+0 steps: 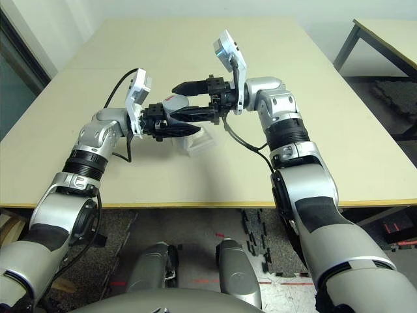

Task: Pour the medicine from the bottle into the box.

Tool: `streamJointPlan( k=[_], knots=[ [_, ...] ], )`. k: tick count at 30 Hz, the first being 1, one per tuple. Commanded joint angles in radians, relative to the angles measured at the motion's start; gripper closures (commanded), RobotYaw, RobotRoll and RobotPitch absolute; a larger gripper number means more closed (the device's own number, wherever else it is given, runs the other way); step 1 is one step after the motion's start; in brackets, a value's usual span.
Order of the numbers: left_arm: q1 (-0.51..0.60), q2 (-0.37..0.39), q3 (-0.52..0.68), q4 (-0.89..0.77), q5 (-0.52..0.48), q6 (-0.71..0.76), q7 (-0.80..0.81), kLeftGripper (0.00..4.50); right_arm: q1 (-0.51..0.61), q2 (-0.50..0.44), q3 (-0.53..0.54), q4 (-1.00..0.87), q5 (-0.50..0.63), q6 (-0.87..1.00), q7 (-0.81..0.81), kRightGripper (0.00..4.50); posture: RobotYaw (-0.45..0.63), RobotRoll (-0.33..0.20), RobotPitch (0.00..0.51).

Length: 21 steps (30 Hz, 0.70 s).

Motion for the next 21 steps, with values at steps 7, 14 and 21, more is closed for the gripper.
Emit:
streamJointPlan(
  k=[7,14,21],
  knots=[
    [-0.002,0.001,-0.006,-0.006,0.008,0.001,-0.001,1.83,-0.034,0.038,0.005,0.059,-0.02,-0.043,-0.045,0.0,-0.2,0.0,0.044],
    [0.001,0.0,-0.007,-0.01,0.007,0.003,0.0,1.83,-0.046,0.046,0.001,0.094,-0.03,-0.057,-0.073,0.0,-0.2,0.0,0.044],
    [0.003,0.002,-0.007,-0.014,0.005,0.008,0.0,1.83,-0.053,0.015,-0.012,0.14,-0.043,-0.079,-0.097,0.0,-0.2,0.0,0.044]
  ],
)
